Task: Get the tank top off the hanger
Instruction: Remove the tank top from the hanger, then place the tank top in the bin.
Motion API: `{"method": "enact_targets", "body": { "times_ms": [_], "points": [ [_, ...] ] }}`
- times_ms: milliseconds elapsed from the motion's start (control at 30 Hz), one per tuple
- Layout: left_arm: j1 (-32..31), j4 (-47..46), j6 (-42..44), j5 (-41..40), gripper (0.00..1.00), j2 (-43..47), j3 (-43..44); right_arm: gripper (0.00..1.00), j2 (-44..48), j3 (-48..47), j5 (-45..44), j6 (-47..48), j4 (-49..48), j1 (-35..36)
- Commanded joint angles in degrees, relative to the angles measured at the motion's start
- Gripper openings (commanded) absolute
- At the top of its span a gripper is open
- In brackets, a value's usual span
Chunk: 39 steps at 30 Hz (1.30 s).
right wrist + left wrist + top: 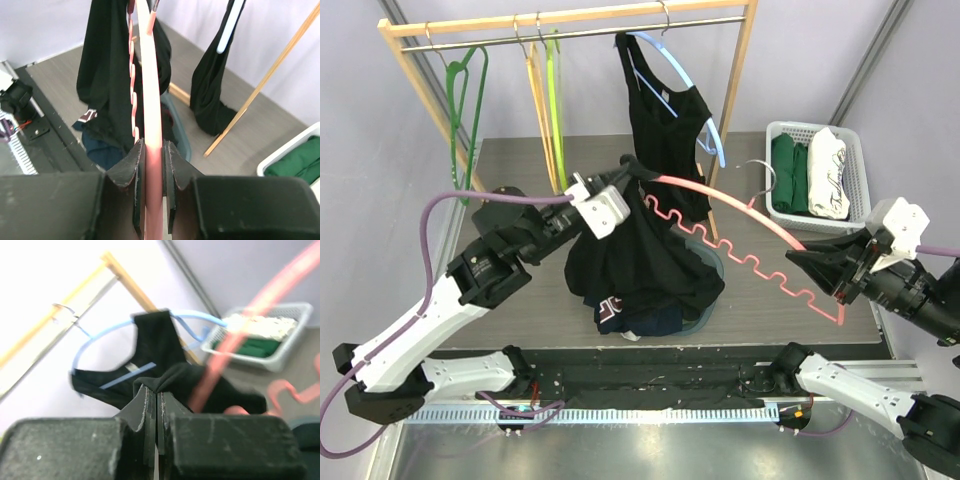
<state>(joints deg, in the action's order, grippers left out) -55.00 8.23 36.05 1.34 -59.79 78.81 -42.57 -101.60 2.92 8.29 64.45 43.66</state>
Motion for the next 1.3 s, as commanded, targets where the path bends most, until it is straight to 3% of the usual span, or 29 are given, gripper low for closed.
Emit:
{"method": "enact_targets", "body": {
  "times_ms": [0,233,433,667,867,1000,1267],
  "points": [
    [0.34,-11.03,2.88,-5.56,0.00,-2.25,5.73,0.01,2.13,1.84,1.92,-4.06,-0.99,0.11],
    [-0.54,-9.72,-1.95,-3.37,0.00,-9.90,15.13,0.01,12.32,0.62,-2.65,-9.95,-3.18,0.11],
    [-3.18,-5.95,-6.68,-2.84,0.00,-10.79,15.33,0.01,15.94,-0.53,-11.52,-10.58,-6.08,0.20],
    [-3.62,4.16,-14.34,-3.02,0.00,-3.77,-0.56,0.01,12.60,3.60,-11.62,-9.09,-10.74,0.11],
    [-3.62,6.36,-13.03,1.56,0.00,-0.33,-14.55,0.01,9.78,6.23,-10.92,-7.24,-13.38,0.11],
    [-3.62,9.26,-12.50,2.34,0.24,-3.48,-17.63,0.01,9.08,7.29,-10.92,-6.89,-14.17,0.11],
    [-3.62,5.49,-15.92,6.21,0.25,-9.10,-31.06,0.01,7.59,10.02,-11.88,-5.31,-15.84,0.11]
  ]
}}
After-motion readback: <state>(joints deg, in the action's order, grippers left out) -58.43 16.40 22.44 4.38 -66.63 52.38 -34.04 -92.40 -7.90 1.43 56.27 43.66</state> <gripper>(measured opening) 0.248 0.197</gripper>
